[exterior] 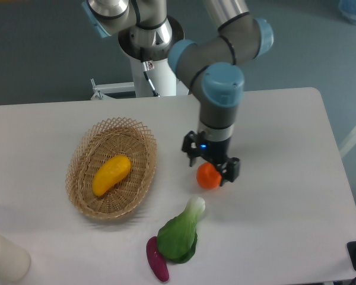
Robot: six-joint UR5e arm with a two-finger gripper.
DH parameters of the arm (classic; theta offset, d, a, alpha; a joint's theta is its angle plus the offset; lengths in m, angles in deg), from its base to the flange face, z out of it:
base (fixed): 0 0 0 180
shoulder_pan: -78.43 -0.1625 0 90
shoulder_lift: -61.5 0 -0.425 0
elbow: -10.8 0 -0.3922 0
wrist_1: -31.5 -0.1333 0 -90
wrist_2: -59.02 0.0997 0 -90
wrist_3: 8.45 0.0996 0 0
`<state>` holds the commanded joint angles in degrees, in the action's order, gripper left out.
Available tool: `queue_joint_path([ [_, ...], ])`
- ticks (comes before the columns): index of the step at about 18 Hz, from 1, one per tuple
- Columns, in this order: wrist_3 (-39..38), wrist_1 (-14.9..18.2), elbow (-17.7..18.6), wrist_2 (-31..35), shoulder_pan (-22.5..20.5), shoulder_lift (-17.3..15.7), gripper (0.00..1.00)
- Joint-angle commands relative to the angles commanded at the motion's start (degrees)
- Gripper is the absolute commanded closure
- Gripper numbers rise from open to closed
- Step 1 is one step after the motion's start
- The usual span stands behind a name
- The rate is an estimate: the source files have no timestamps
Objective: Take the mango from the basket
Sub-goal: 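Move the gripper over the wicker basket above the yellow mango, then lower the gripper onto the yellow mango and close on it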
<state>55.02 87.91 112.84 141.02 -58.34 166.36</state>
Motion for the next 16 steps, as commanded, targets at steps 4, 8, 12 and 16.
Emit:
queue_joint_path([
  [4,-3.0,4.3,-0.1,-0.1,5.0,-2.8,0.0],
  [8,-8.5,4.1,0.2,0.4,10.6,-1.7,0.0],
  [12,-19.8,2.7,0.1,0.3,15.2,2.9,0.0],
  [16,-22.4,1.7,1.5,0.6,15.5,3.4,0.0],
])
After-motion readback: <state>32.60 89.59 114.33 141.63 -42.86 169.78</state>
